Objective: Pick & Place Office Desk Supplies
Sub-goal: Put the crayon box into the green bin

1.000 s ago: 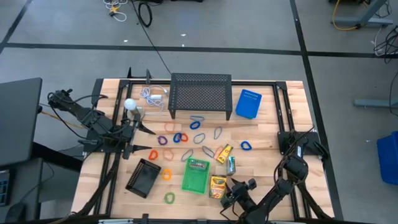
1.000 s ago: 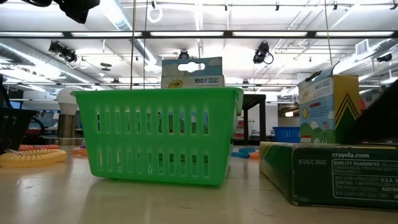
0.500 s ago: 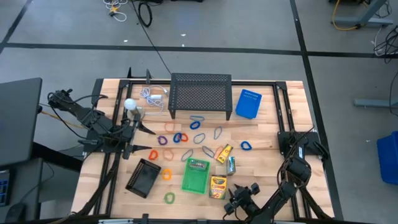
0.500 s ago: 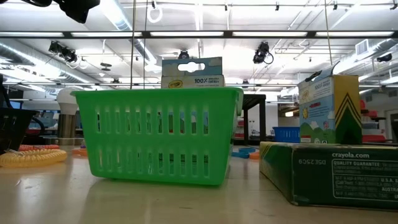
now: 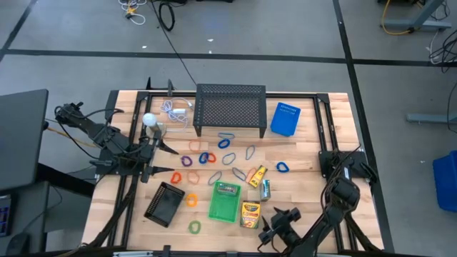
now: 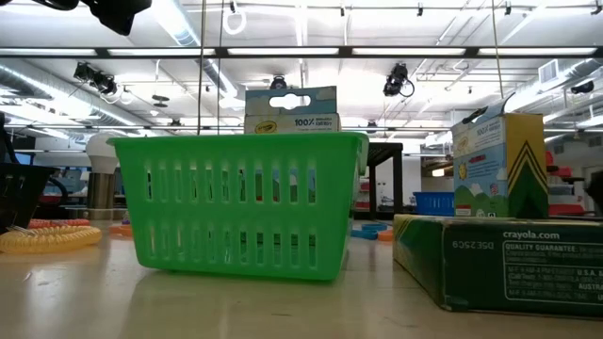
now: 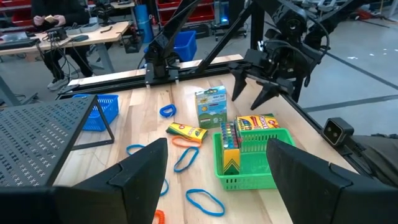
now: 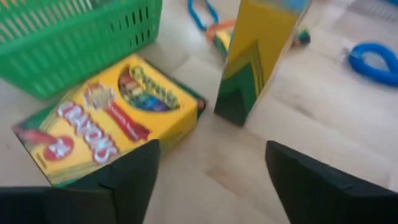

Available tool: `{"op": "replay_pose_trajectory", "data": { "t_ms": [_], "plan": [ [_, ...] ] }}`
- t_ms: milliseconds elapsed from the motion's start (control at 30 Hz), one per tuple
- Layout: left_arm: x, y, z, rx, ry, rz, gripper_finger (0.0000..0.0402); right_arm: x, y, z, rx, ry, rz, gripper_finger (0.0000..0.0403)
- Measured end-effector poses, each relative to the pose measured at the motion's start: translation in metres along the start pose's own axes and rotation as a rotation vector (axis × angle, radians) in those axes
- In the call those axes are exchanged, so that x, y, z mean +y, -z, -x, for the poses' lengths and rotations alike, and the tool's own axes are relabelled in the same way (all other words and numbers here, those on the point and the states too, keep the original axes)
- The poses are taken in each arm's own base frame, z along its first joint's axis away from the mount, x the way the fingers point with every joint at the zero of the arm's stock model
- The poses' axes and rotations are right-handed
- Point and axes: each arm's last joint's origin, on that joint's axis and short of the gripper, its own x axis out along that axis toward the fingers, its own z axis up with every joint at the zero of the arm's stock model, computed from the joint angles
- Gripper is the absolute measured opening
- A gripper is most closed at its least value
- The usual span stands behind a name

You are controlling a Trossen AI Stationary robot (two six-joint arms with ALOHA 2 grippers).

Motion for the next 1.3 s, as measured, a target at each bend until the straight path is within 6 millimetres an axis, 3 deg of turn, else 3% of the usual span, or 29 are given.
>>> {"op": "replay_pose_trajectory", "data": {
  "t_ms": [200,433,700,1300],
  "plan": [
    [-0.001,0.0,0.0,0.001,0.034,0.0,0.0283,-0.002,-0.003,-0.008,-0.089,-0.022,-0.014,0.0327],
    [-0.001,0.0,0.0,0.001,0.037,-0.001,0.0283,-0.009,0.007,-0.031,-0.154,-0.053,-0.071,0.0318],
    [-0.002,0.002,0.0,0.014,0.059,-0.006,0.0283,-0.013,0.009,-0.032,-0.162,-0.028,-0.046,0.0288],
    [-0.002,0.001,0.0,0.013,0.059,-0.013,0.0283,-0.011,-0.014,-0.055,-0.178,0.086,-0.025,0.027]
  ]
}}
